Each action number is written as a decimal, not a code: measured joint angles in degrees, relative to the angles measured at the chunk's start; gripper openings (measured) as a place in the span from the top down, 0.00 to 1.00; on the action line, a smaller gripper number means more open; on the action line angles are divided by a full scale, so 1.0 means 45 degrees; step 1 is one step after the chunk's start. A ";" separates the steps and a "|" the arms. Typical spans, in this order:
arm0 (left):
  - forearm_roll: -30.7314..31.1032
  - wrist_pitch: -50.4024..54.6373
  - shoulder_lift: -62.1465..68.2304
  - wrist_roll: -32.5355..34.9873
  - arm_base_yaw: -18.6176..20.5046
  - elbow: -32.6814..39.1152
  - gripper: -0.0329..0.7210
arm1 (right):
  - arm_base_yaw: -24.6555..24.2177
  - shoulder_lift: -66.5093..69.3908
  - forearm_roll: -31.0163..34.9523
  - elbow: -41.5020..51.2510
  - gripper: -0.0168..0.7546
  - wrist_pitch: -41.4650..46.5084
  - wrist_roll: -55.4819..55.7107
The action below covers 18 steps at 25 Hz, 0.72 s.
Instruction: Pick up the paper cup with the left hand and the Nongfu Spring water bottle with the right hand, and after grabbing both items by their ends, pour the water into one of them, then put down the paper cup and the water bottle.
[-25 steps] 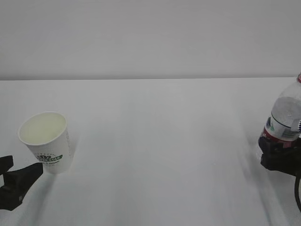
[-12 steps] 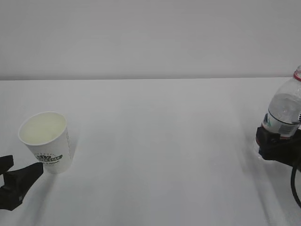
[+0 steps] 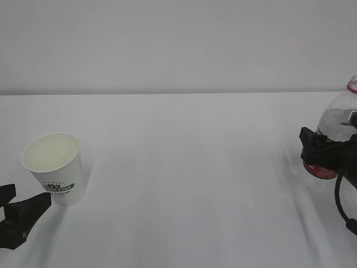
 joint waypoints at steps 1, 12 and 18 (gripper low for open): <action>0.0000 0.0000 0.0000 0.0000 0.0000 0.0000 0.17 | 0.0000 0.0021 -0.0039 -0.0066 0.11 0.0000 0.0000; -0.0045 -0.0019 0.0000 0.0000 0.0000 0.0000 0.17 | 0.0000 0.0030 -0.0133 -0.0094 0.12 0.0000 0.0022; -0.0045 -0.0019 0.0000 0.0000 0.0000 0.0000 0.17 | 0.0000 0.0030 -0.0133 -0.0094 0.26 0.0000 0.0022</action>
